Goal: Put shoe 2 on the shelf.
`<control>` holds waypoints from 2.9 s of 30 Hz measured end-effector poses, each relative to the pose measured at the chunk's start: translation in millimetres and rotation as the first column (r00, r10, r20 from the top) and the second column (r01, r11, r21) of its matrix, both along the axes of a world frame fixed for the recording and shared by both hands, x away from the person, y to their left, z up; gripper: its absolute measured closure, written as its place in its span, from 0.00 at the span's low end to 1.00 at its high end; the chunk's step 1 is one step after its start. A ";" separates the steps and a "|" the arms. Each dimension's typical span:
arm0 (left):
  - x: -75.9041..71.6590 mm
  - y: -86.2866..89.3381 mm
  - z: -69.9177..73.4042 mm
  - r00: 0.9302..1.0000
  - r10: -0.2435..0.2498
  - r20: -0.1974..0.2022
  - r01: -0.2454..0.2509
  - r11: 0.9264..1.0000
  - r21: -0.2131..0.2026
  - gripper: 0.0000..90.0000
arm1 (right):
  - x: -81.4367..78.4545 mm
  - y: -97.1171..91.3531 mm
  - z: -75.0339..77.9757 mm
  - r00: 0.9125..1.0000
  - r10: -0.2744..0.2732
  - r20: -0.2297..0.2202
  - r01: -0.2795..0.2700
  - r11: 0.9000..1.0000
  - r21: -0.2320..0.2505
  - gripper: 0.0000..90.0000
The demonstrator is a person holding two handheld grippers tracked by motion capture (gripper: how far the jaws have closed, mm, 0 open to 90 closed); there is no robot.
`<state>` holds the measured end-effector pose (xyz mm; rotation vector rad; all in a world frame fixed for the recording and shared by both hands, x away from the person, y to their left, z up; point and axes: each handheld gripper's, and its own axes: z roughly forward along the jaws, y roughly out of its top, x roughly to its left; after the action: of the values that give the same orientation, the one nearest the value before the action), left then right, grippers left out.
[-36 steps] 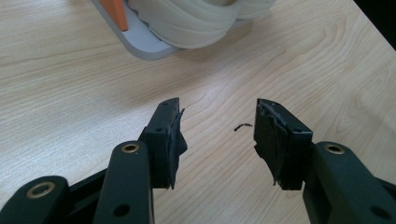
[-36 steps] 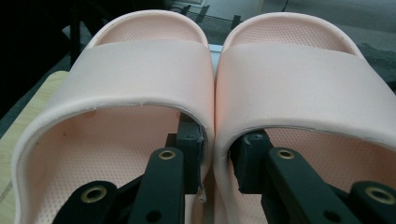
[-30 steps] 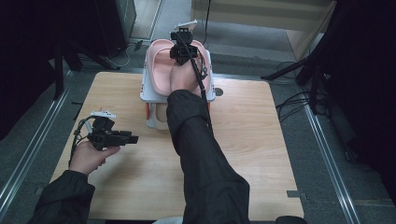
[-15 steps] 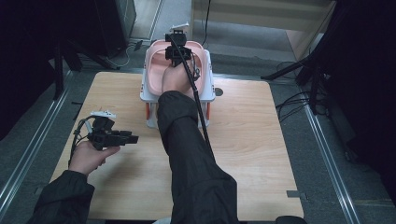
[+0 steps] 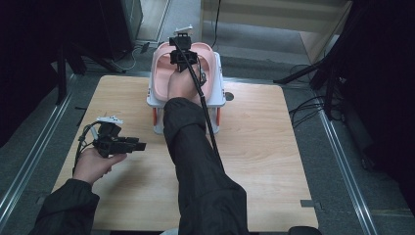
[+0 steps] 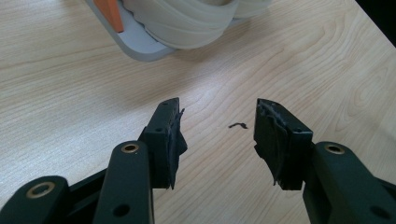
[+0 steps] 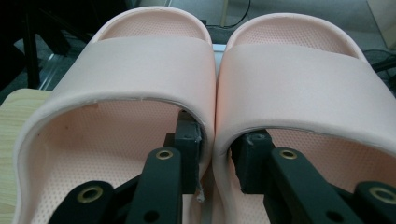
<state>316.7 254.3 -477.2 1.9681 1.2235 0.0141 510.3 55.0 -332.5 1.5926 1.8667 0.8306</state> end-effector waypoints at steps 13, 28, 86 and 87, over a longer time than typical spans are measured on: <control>0.5 -0.9 -0.7 1.000 -0.004 0.000 0.004 1.000 0.006 0.57 | 1.4 -8.8 2.5 1.000 0.018 -0.015 -0.018 1.000 -0.001 0.82; 1.6 -0.1 -1.4 1.000 0.008 -0.005 -0.007 1.000 0.007 0.57 | -4.3 -22.3 2.0 0.997 0.071 -0.014 -0.070 0.996 0.057 0.64; 1.3 -3.7 -5.1 1.000 0.007 -0.005 -0.007 0.999 0.044 0.56 | -132.5 -148.8 -4.9 0.725 0.678 0.117 -0.687 0.706 0.171 0.70; 1.3 -3.7 -5.2 1.000 0.008 -0.004 -0.008 0.999 0.044 0.56 | -135.1 -151.1 -8.1 0.714 0.690 0.116 -0.699 0.693 0.178 0.70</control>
<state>318.1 250.6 -482.3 2.0023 1.2431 0.0409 375.3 -96.0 -340.7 0.9087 2.4544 1.4038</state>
